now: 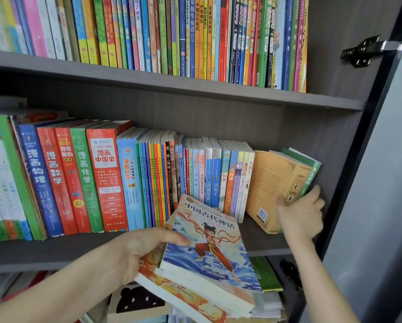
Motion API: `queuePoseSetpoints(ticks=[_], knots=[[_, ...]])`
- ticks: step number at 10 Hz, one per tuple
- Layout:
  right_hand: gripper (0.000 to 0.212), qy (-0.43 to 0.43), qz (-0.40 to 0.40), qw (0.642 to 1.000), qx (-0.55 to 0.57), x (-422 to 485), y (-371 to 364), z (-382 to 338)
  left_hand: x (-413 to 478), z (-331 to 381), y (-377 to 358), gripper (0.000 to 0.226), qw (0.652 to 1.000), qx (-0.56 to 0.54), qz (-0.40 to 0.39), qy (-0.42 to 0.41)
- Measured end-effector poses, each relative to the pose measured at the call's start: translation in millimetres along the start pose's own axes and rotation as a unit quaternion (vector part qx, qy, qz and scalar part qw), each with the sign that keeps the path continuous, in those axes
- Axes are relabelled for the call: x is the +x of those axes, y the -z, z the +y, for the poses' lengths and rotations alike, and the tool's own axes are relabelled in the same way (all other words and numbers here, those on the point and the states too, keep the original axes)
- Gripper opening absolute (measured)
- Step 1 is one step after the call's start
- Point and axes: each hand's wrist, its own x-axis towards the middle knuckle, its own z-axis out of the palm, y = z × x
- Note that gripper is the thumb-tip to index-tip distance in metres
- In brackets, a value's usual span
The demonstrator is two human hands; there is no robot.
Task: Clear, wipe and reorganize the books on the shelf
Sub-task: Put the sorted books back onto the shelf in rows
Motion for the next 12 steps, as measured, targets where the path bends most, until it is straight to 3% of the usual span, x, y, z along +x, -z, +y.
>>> queuePoseSetpoints(ticks=[1,2,3,4,5,6,7,8,10,11,12], knots=[[0.049,0.121,-0.086,0.987,-0.068,-32,21,-9,-26,15,-16,0.048,1.000,0.012,0.020,-0.021],[0.045,0.125,-0.310,0.943,0.004,-76,57,-26,-48,18,-36,0.038,0.997,-0.012,0.054,-0.062],[0.066,0.174,-0.408,0.896,0.034,-106,71,-37,-69,20,-56,0.039,0.984,-0.010,0.112,-0.139],[0.101,0.160,-0.429,0.882,0.109,-119,71,-46,-74,23,-69,0.045,0.965,-0.020,0.156,-0.210],[0.102,0.135,-0.420,0.857,0.267,-123,72,-63,-76,27,-79,0.047,0.913,0.071,0.248,-0.317],[0.096,0.129,-0.366,0.849,0.359,-125,78,-84,-65,21,-86,0.054,0.803,0.186,0.335,-0.456],[0.093,0.129,-0.294,0.852,0.412,-126,70,-93,-44,13,-89,0.063,0.732,0.224,0.377,-0.521],[0.084,0.145,-0.262,0.870,0.391,-131,58,-89,-22,3,-95,0.062,0.742,0.188,0.365,-0.530],[0.067,0.107,-0.317,0.870,0.363,-129,27,-54,13,-25,-113,0.063,0.745,0.246,0.328,-0.525],[0.067,0.120,-0.333,0.863,0.361,-122,27,-43,13,-20,-96,0.062,0.788,0.254,0.245,-0.504],[0.068,0.124,-0.365,0.841,0.381,-113,31,-38,7,-1,-65,0.059,0.880,0.136,0.104,-0.442]])
